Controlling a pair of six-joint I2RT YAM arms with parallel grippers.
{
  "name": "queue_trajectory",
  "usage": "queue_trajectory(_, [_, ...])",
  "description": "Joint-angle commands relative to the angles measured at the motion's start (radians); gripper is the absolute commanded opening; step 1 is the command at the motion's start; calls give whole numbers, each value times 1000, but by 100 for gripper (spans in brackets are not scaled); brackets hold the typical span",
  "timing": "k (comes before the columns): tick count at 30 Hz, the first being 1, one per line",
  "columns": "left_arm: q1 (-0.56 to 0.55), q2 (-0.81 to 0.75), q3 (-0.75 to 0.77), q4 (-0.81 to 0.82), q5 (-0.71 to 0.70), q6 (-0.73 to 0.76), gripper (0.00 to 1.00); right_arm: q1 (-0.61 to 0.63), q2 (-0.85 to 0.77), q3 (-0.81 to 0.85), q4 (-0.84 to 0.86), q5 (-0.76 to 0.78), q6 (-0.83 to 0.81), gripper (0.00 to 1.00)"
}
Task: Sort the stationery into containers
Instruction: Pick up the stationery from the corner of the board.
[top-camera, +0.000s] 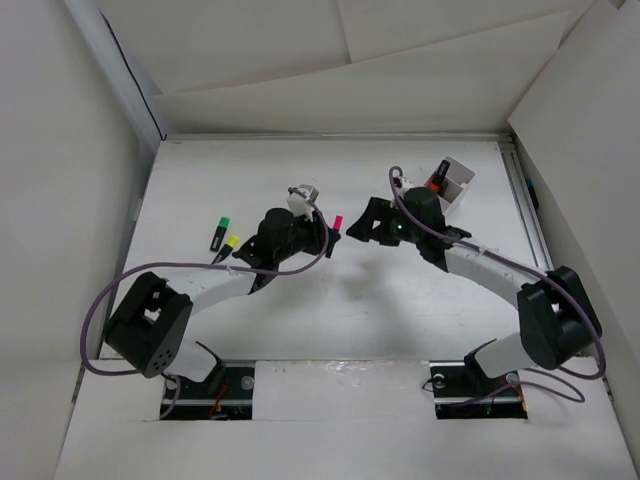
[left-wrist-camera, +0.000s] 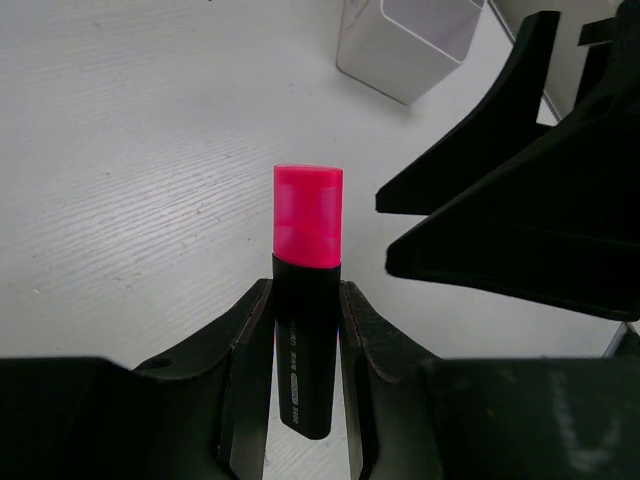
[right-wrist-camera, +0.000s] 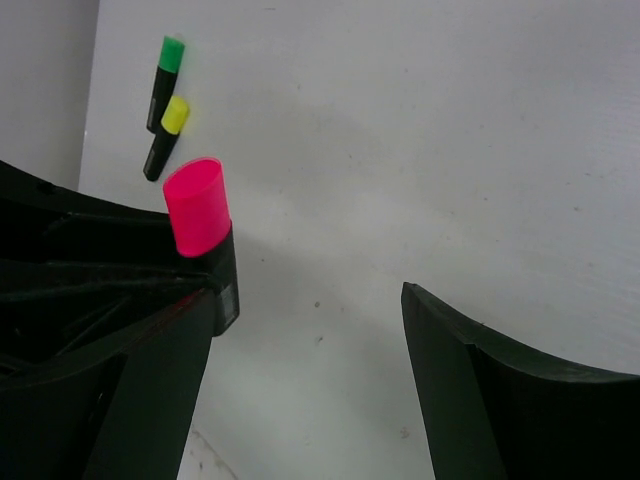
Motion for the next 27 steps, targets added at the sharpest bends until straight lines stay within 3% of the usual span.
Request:
queue_trajectory(1, [3, -16, -23, 97, 73, 6, 0, 33, 21, 85, 56, -16, 10, 81])
queue_trajectory(12, [3, 38, 23, 66, 165, -25, 0, 53, -24, 85, 56, 48, 37, 81])
queue_trajectory(18, [3, 28, 23, 66, 174, -25, 0, 62, 29, 140, 56, 37, 57, 80])
queue_trajectory(27, [3, 28, 23, 75, 183, -25, 0, 96, 94, 161, 56, 37, 79, 61])
